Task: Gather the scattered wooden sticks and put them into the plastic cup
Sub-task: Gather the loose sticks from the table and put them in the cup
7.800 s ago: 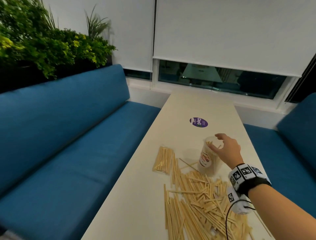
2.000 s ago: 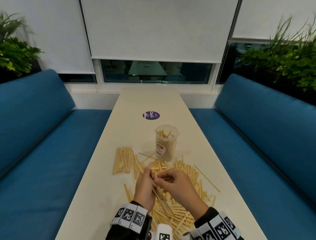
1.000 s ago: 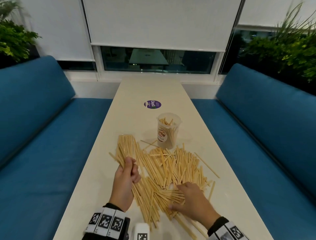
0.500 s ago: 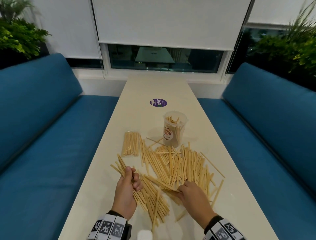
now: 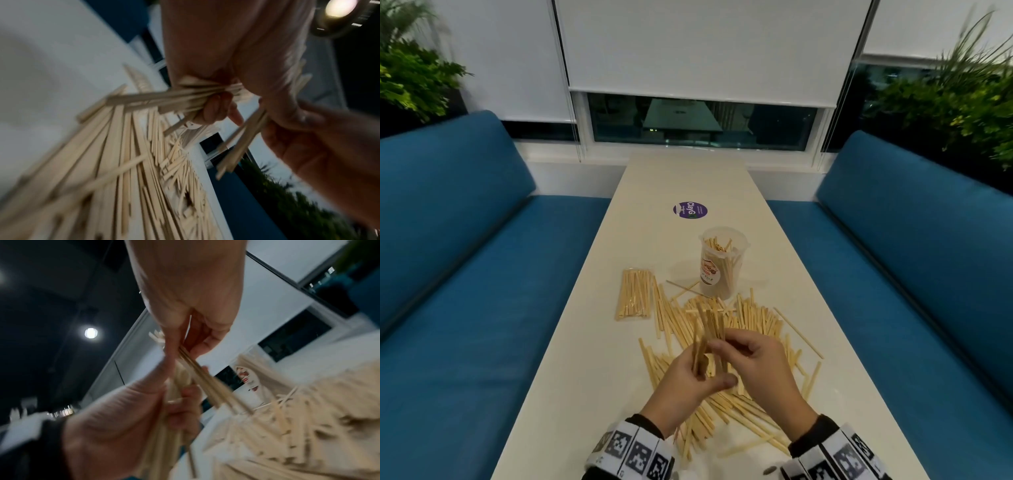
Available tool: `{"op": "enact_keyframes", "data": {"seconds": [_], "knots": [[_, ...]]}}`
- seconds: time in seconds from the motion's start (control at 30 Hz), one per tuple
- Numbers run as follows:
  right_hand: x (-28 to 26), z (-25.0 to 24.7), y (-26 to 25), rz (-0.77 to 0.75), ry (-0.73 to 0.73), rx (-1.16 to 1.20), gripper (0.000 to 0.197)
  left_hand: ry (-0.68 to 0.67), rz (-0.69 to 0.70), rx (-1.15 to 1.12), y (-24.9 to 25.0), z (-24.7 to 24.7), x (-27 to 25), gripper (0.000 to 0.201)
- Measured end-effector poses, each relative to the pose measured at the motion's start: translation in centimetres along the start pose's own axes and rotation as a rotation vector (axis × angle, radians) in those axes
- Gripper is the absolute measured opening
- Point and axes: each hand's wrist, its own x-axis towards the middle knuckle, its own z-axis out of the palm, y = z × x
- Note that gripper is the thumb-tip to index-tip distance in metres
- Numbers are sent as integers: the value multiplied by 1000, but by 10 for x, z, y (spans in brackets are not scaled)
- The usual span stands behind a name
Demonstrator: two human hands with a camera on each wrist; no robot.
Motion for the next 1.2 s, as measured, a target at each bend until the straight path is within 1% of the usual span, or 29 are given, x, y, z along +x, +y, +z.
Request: {"op": "enact_keyframes", "data": {"seconds": [0.03,0.07,0.13,0.2,0.27,0.33,0.37,0.43,0.5,0.53,0.6,0.63,0.67,0.73,0.8,0.9,1.0,1.13,1.2], "knots": [[1,3,-4,15,-19,71,10,-44,20,52,3,3,1,41],[2,4,-6,22,-35,111,12,-56,42,90,5,5,0,35],[2,6,-7,24,-63,138,21,-41,96,116,11,8,-2,17],[1,6,-6,22,-78,130,27,-62,127,143,11,8,-4,15],[0,6,1,7,-64,85,21,-93,147,206,8,7,-5,16],[-2,6,7,6,-51,28,8,-117,150,225,6,7,-5,16],[-3,6,9,10,-48,16,6,-122,142,216,5,8,-4,16],[-4,8,9,37,-37,77,5,-105,92,162,3,9,-5,17],[-7,8,10,64,6,153,11,-39,-19,118,-1,4,-7,26],[-8,6,11,83,35,149,9,19,-73,109,-5,-1,-6,30],[-10,3,19,148,52,36,7,171,-163,91,-11,-14,-4,31],[-10,2,26,197,19,-78,12,243,-193,83,-12,-22,-3,29],[-10,3,34,246,-45,-228,21,306,-213,91,-14,-30,-1,28],[-12,9,49,318,-199,-500,45,401,-232,140,-19,-45,2,26],[-14,18,56,345,-279,-645,58,460,-257,214,-26,-57,5,23],[-16,32,58,294,-318,-747,63,477,-360,335,-35,-59,5,23],[-14,46,57,230,-352,-837,63,442,-435,375,-44,-51,6,25],[-12,61,58,218,-426,-889,61,438,-439,344,-49,-39,10,19],[-12,67,58,219,-431,-893,61,445,-433,314,-49,-34,10,16]]}}
